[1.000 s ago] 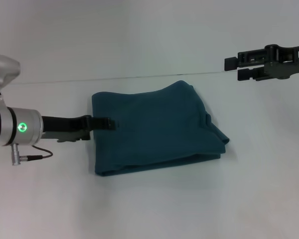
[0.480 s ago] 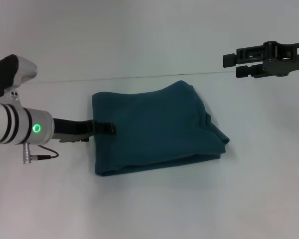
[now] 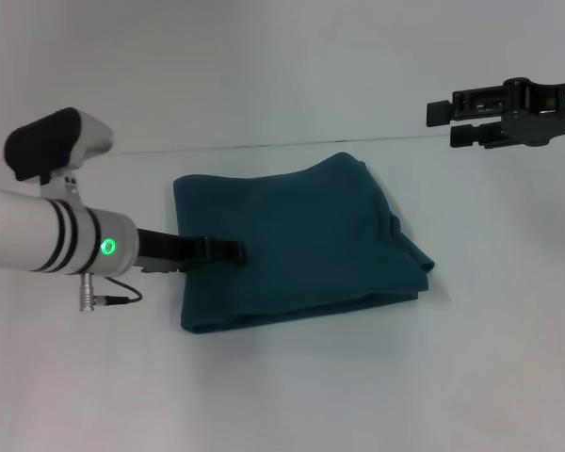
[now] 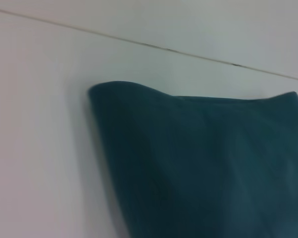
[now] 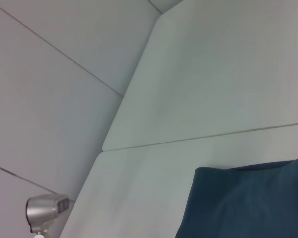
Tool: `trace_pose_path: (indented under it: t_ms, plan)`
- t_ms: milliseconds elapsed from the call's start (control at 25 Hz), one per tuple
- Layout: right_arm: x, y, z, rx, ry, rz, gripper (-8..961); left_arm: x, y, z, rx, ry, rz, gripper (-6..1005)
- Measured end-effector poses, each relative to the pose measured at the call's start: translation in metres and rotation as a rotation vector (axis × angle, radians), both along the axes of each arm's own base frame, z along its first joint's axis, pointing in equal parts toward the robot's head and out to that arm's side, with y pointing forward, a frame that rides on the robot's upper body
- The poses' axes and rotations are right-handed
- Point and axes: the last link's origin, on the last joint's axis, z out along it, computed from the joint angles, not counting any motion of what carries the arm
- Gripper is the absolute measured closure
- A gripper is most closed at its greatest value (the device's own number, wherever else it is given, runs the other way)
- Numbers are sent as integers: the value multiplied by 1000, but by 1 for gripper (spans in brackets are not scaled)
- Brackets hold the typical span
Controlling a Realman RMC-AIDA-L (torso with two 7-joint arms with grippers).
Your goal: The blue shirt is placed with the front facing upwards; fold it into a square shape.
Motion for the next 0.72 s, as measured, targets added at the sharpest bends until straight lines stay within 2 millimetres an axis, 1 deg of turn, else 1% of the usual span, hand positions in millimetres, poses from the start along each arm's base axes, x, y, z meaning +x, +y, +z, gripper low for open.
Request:
trace_pose_path:
  t_ms: [200, 640, 720]
  plan:
    - [1, 0, 2, 8, 5, -2, 173, 7, 1, -8, -43, 45, -20, 70]
    - [1, 1, 4, 19, 11, -5, 174, 13, 2, -9, -43, 46, -30, 249]
    - [1, 1, 3, 20, 11, -5, 174, 13, 2, -9, -42, 46, -30, 345]
